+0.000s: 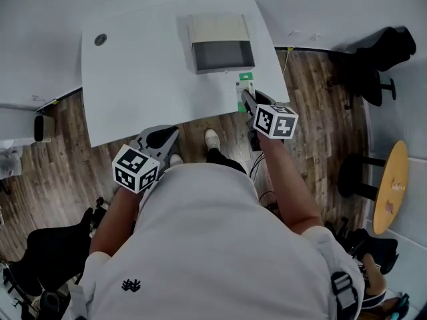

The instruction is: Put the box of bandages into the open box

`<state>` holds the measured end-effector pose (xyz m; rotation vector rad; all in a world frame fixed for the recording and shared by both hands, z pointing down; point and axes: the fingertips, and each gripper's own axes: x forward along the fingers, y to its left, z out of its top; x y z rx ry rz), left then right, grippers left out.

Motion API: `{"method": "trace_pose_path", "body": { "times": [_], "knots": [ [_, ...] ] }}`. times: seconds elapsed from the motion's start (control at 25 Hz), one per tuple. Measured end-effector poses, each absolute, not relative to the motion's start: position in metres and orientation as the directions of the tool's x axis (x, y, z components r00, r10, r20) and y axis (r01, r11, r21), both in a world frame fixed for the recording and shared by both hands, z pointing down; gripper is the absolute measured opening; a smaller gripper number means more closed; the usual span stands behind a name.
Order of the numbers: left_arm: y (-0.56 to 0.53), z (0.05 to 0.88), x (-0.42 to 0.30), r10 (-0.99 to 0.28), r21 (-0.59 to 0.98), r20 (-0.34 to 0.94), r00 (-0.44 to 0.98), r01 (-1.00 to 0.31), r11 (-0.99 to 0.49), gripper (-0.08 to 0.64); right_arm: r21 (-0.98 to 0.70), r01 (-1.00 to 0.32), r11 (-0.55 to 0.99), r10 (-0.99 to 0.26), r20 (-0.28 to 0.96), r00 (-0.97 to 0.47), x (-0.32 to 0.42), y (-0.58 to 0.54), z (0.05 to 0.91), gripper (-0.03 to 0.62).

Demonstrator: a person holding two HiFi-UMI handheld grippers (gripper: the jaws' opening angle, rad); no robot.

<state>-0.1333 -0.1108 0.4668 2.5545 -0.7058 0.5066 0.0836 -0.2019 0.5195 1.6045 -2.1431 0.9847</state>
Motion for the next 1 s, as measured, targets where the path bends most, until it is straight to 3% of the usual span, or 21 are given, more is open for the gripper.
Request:
{"method": "trace_pose_path", "body": {
  "times": [0.56,1.0],
  "knots": [
    [-0.174,0.459,-0.111,-0.529,0.279,0.462,0.712,-0.682,-0.676,0.012,-0.289,-0.902,0.319,-0.649,0.627,-0.431,0.103,-0.317,0.544,0.089],
    [-0.205,0.461,-0.094,-0.596,0.263,0.484,0.64,-0.757,-0.599,0.012,-0.151,-0.831,0.535,-0.537,0.699,-0.472,0.096,-0.364,0.577,0.089]
  ]
}}
